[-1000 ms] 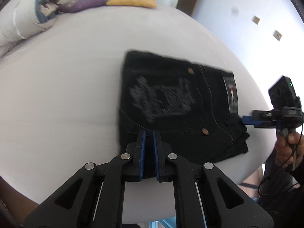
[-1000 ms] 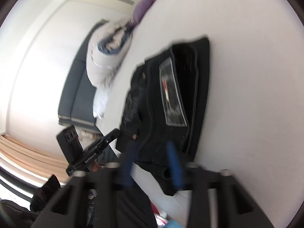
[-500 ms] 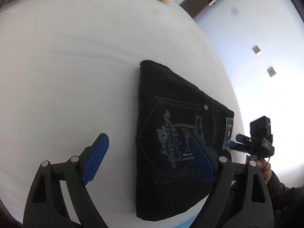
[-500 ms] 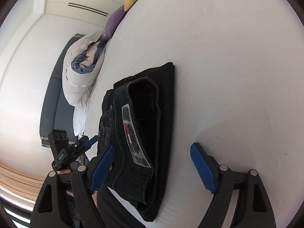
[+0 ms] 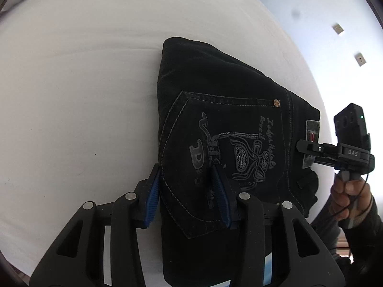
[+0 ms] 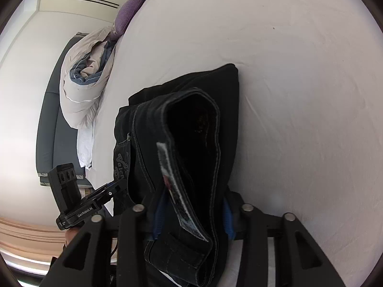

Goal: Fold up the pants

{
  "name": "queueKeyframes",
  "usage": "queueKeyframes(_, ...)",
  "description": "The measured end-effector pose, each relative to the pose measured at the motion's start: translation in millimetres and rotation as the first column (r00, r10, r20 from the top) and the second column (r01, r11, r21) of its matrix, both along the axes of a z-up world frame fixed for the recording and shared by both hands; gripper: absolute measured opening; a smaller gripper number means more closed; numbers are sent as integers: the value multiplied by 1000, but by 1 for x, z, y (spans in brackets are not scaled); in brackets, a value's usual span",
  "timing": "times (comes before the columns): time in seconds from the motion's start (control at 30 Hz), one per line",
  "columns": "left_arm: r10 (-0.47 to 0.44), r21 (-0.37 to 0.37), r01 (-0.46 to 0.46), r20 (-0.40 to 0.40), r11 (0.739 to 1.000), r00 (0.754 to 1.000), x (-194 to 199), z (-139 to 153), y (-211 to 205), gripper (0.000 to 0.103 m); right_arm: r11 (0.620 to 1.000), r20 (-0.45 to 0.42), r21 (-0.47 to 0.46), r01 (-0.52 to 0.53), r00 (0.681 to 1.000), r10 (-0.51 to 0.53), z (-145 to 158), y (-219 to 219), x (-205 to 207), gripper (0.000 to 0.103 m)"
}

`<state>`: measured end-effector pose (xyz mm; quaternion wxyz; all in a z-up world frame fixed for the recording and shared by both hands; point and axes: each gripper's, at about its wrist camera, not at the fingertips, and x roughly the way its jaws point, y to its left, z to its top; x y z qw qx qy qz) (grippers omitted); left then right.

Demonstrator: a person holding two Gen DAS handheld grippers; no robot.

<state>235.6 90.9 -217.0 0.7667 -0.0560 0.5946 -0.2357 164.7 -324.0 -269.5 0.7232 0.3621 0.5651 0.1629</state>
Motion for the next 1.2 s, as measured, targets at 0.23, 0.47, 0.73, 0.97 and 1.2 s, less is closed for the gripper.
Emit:
queueKeyframes(0.23,42,44,-46,84,998,996,-14,30,-17,19,995,127,-91,-46,990,58,30,13,0,19)
queueKeyframes(0.47,63,-36,-58,187,998,980,-5,88,-46,18,992,246,-115,-44,967,71,83,-13,18,18)
queueKeyframes(0.73,66,-74,-51,211,996,975,49,91,-108,18,984,294,-180,-8,954,61,108,-72,74,18)
queueKeyframes(0.97,68,-4,-68,136,998,988,90,21,-148,24,986,161,-164,-19,986,46,35,-114,122,41)
queueKeyframes(1.2,153,-4,-155,155,988,976,82,-2,-128,87,992,272,-12,128,955,-120,15,-154,80,58)
